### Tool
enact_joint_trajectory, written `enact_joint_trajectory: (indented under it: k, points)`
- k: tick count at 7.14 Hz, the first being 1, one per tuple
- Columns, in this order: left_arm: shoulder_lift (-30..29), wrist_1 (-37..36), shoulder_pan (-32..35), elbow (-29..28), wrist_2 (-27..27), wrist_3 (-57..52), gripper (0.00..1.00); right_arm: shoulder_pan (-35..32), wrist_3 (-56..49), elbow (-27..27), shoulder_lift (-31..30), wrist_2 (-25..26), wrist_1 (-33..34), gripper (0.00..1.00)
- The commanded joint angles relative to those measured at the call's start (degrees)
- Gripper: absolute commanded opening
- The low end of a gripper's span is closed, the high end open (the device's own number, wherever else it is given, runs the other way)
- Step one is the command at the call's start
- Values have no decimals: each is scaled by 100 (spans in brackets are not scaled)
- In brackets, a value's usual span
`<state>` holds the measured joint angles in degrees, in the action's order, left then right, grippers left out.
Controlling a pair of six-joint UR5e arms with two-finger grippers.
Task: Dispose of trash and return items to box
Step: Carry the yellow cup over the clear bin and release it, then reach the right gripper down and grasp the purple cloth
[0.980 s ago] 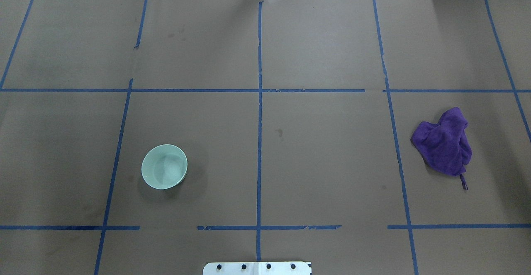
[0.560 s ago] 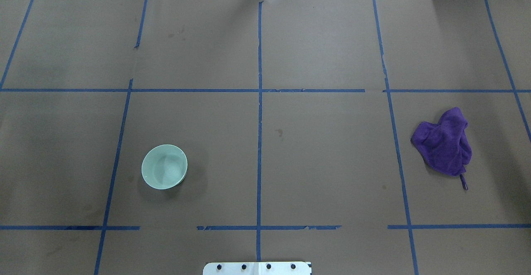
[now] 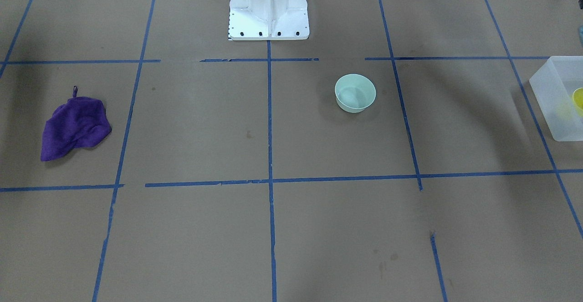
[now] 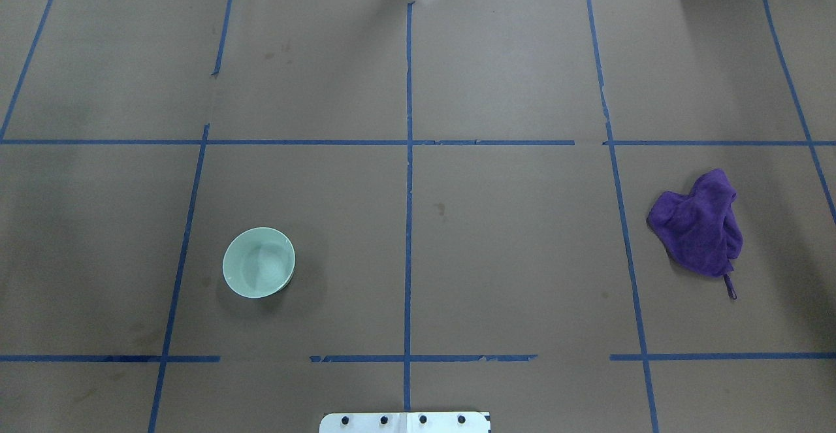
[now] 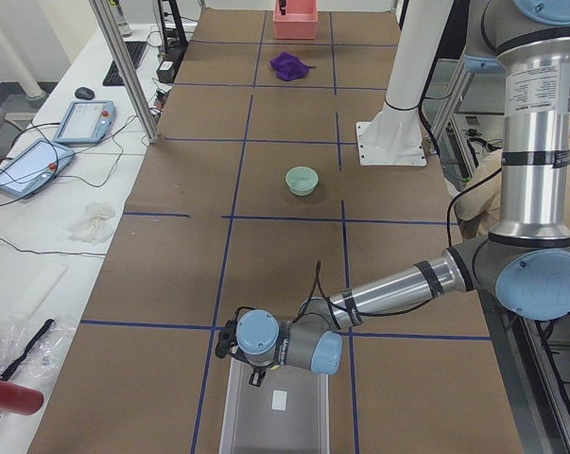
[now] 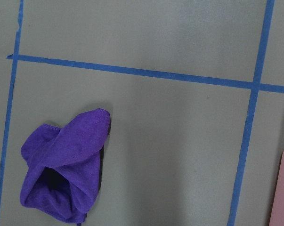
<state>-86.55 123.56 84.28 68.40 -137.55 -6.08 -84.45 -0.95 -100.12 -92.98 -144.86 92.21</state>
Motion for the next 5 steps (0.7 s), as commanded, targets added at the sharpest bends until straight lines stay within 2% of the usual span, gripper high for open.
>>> enact_joint_trajectory:
  k: [1,2,4,5]
  points:
    - [-2,-33,-17,6,9,19,32,59,16,-16,-9,194,-288,100]
    - [-2,-42,-17,50,9,11,43,129,25,-16,-9,230,-300,100]
    - [33,-95,0,322,9,46,51,200,393,-68,8,248,-343,100]
    - [41,-252,88,732,9,46,51,279,942,-138,-18,257,-387,100]
